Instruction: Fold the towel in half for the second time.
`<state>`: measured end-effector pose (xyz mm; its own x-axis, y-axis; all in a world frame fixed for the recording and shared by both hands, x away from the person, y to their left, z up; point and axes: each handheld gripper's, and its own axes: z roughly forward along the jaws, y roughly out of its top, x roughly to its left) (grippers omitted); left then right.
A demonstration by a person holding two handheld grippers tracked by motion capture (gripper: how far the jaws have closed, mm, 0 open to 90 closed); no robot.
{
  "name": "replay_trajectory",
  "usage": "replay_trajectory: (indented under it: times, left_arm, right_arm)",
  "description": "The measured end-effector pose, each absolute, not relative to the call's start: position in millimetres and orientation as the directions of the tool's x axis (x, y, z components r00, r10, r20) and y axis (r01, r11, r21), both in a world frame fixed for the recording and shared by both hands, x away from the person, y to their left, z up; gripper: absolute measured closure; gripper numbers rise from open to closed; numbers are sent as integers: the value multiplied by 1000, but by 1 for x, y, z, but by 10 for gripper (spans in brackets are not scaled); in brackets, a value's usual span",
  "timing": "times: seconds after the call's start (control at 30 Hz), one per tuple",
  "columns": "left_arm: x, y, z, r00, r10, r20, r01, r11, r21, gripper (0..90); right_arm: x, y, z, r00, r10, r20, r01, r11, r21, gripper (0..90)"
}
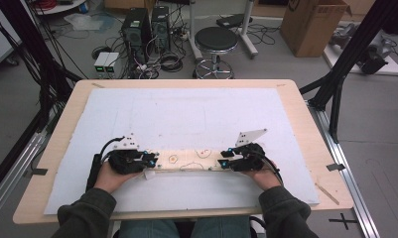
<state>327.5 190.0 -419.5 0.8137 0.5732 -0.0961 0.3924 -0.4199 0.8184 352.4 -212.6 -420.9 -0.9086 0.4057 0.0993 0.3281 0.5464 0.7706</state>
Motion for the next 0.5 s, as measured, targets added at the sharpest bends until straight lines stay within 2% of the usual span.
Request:
replay_trajectory:
  times: [0.2, 0.5]
  left_arm:
    - [337, 189, -429, 821, 561, -108, 424, -470, 774, 622]
    - [335, 196, -436, 830, 543, -123, 431, -486, 760, 557]
  right_arm:
    - [364, -206, -428, -907, 411, 90, 337, 582, 740, 535]
    - [359, -219, -438, -910, 405, 84, 333, 597, 730, 495]
